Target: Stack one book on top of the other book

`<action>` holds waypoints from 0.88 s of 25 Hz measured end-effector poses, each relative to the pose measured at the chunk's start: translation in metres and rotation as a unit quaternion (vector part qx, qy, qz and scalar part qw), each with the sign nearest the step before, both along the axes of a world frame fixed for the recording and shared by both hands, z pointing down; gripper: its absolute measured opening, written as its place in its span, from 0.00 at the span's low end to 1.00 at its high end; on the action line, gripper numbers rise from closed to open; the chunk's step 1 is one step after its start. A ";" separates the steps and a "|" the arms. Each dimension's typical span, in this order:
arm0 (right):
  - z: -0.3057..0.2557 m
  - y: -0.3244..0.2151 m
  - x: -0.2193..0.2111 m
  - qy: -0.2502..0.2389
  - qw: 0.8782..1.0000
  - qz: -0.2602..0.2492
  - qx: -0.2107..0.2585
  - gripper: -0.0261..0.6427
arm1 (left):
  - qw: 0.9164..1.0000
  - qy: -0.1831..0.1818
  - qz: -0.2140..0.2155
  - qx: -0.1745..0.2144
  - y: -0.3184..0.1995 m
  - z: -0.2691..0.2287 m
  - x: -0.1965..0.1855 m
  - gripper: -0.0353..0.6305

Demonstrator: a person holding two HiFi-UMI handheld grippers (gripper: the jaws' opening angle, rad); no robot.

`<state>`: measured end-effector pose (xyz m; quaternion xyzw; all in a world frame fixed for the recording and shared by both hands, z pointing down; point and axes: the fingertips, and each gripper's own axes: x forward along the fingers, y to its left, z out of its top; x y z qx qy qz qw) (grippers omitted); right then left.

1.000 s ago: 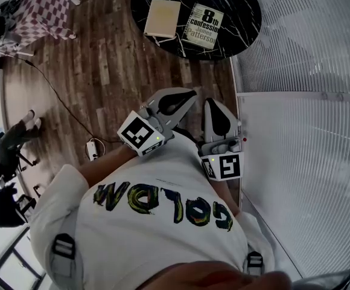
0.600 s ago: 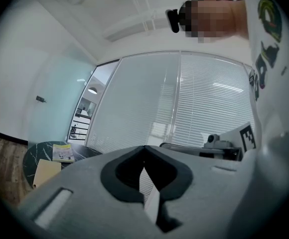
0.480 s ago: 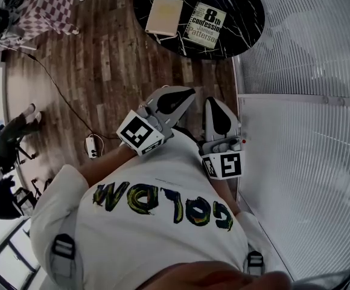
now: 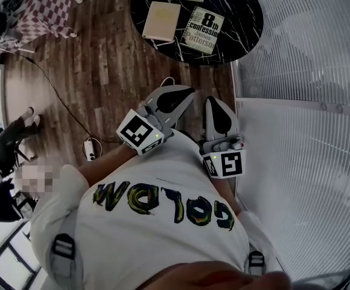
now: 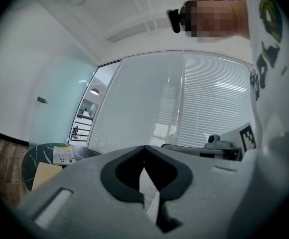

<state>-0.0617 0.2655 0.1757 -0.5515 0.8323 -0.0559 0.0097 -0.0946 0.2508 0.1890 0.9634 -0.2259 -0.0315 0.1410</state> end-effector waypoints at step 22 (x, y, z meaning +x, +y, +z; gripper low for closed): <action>0.000 -0.151 0.003 0.016 1.000 0.007 -0.016 0.04 | 1.000 0.013 0.009 -0.016 -0.150 0.000 0.006 0.06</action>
